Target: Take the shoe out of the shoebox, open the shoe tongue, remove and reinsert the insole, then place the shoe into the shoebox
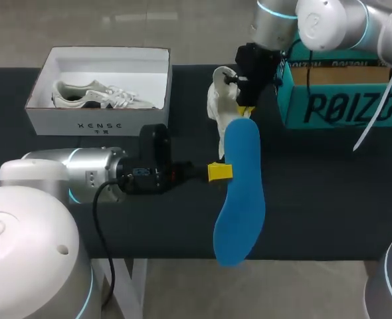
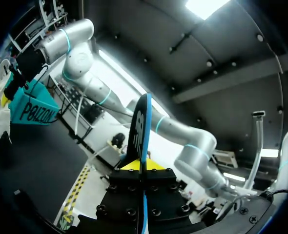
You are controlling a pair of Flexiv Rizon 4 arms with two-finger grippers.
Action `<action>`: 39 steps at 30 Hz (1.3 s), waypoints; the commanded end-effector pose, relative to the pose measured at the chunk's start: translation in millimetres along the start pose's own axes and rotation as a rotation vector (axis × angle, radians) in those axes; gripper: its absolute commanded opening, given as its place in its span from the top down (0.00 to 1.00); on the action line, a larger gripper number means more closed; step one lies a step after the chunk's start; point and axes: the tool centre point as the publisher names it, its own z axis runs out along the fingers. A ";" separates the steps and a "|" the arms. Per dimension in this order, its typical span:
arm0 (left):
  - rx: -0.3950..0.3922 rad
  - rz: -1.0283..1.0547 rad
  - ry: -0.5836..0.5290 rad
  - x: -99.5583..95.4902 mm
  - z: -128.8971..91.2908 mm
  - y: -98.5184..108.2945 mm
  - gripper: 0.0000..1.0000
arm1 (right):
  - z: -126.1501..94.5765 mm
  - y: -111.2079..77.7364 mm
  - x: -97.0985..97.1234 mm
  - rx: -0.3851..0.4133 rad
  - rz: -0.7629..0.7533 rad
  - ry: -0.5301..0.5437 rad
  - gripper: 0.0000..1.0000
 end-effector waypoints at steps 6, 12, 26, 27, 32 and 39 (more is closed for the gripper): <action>0.002 0.000 0.000 -0.6 0.6 0.2 1.00 | 23.1 -16.0 4.9 -0.065 0.056 0.088 1.00; 0.002 0.000 0.000 -0.6 0.6 0.2 1.00 | 26.9 -20.3 6.6 -0.057 0.044 0.076 1.00; 0.002 0.000 0.000 -0.6 0.6 0.2 1.00 | 49.4 -23.5 -7.2 -0.019 0.103 0.046 1.00; 0.002 0.000 0.000 -0.6 0.6 0.2 1.00 | 49.7 -24.0 -7.7 -0.005 0.107 0.039 1.00; 0.002 0.000 0.000 -0.6 0.6 0.2 1.00 | 21.3 -36.2 -1.7 -0.009 0.041 0.081 0.00; 0.002 0.000 0.000 -0.6 0.6 0.2 1.00 | -37.1 -46.9 4.2 -0.051 -0.008 0.524 0.00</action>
